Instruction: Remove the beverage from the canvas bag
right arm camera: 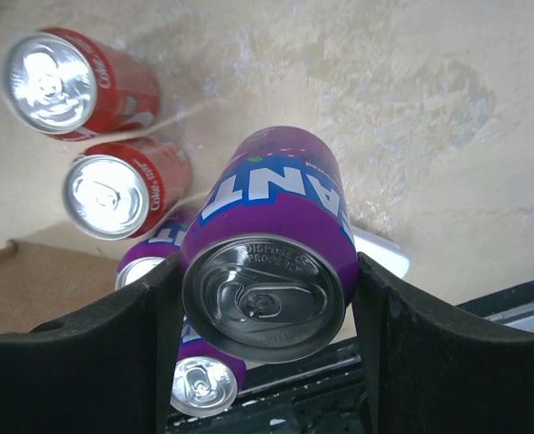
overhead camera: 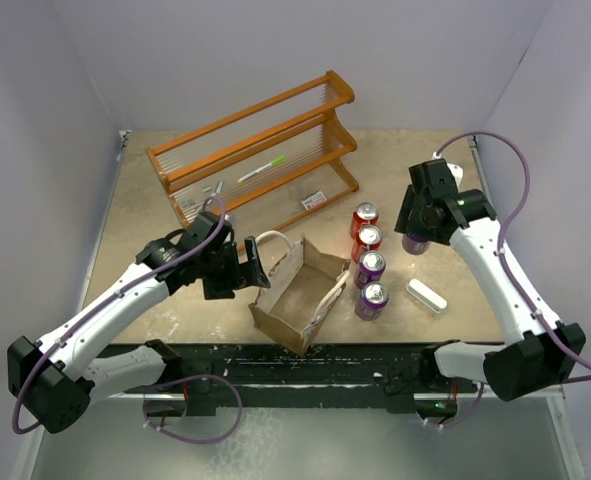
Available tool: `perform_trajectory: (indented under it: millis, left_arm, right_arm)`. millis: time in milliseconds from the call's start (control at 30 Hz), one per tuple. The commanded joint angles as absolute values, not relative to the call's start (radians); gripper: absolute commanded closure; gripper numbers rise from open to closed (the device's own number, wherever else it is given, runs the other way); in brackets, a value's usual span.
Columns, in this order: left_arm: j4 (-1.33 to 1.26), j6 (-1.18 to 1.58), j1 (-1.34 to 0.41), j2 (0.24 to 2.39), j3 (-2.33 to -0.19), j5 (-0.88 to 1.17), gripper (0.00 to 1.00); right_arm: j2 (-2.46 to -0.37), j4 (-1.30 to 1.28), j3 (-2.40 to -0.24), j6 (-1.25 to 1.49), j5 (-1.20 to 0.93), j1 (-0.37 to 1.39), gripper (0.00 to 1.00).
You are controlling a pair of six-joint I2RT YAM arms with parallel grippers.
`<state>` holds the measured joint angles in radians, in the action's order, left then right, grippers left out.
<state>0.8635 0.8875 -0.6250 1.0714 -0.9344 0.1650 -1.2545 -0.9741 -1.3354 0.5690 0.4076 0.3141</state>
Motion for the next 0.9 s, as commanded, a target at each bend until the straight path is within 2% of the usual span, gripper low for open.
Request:
perform_trajectory:
  millis: [0, 167, 500, 600, 633, 700, 867]
  left_arm:
    - [0.866, 0.881, -0.627, 1.045, -0.979, 0.155, 0.01]
    - [0.914, 0.863, -0.627, 1.020, -1.014, 0.136, 0.01]
    - [0.971, 0.872, -0.627, 0.971, -1.085, 0.110, 0.01]
    - [0.980, 0.874, -0.626, 0.970, -1.106, 0.109, 0.01]
    - [0.984, 0.873, -0.626, 0.970, -1.114, 0.106, 0.01]
    - [0.988, 0.869, -0.627, 0.968, -1.131, 0.098, 0.01]
    - [0.997, 0.845, -0.627, 0.957, -1.183, 0.073, 0.01]
  right_arm:
    - [-1.288, -0.808, -1.284, 0.524, 0.310, 0.266, 1.00]
    - [-1.375, -0.717, -1.208, 0.499, 0.314, 0.246, 1.00]
    - [-1.462, -0.600, -1.107, 0.440, 0.174, 0.182, 1.00]
    - [-1.475, -0.599, -1.099, 0.429, 0.158, 0.176, 0.95]
    - [-1.475, -0.598, -1.095, 0.424, 0.153, 0.175, 0.92]
    - [-1.468, -0.596, -1.086, 0.417, 0.147, 0.175, 0.79]
    - [-1.433, -0.599, -1.071, 0.410, 0.143, 0.175, 0.35]
